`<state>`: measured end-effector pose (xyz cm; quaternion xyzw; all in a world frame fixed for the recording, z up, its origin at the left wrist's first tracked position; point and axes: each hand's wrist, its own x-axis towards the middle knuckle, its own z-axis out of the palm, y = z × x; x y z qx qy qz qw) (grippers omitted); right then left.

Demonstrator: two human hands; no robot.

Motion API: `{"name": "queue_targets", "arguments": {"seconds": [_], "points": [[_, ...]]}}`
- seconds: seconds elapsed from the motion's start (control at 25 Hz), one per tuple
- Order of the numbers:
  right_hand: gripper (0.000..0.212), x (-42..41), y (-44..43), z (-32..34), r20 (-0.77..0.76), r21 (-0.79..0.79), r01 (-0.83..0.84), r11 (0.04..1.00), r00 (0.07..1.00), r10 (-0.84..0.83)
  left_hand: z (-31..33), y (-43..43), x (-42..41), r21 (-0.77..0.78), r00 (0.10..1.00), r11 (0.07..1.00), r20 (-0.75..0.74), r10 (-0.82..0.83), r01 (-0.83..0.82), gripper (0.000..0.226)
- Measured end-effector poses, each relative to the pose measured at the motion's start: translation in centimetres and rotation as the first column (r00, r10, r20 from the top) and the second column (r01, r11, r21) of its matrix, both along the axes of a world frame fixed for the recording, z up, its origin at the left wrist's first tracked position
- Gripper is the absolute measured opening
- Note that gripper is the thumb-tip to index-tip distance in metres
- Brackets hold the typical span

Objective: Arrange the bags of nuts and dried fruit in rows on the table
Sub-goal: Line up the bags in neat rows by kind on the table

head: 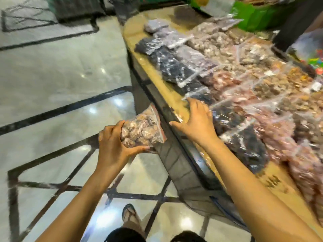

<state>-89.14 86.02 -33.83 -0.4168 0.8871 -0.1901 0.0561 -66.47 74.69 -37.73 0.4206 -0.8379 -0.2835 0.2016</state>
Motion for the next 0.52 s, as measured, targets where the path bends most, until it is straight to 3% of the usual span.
{"name": "queue_targets", "arguments": {"seconds": [0.24, 0.52], "points": [[0.081, 3.0, -13.0, -0.4, -0.026, -0.01, -0.071, 0.997, 0.997, 0.071, 0.5, -12.8, 3.9, 0.021, 0.997, 0.997, -0.037, 0.069, -0.068, 0.089], [0.073, -4.9, -26.8, 1.3, -0.121, -0.065, -0.052, 0.997, 0.992, 0.044, 0.7, -28.0, -4.7, -0.06, 0.996, 0.997, -0.071, 0.046, -0.05, 0.094]]}}
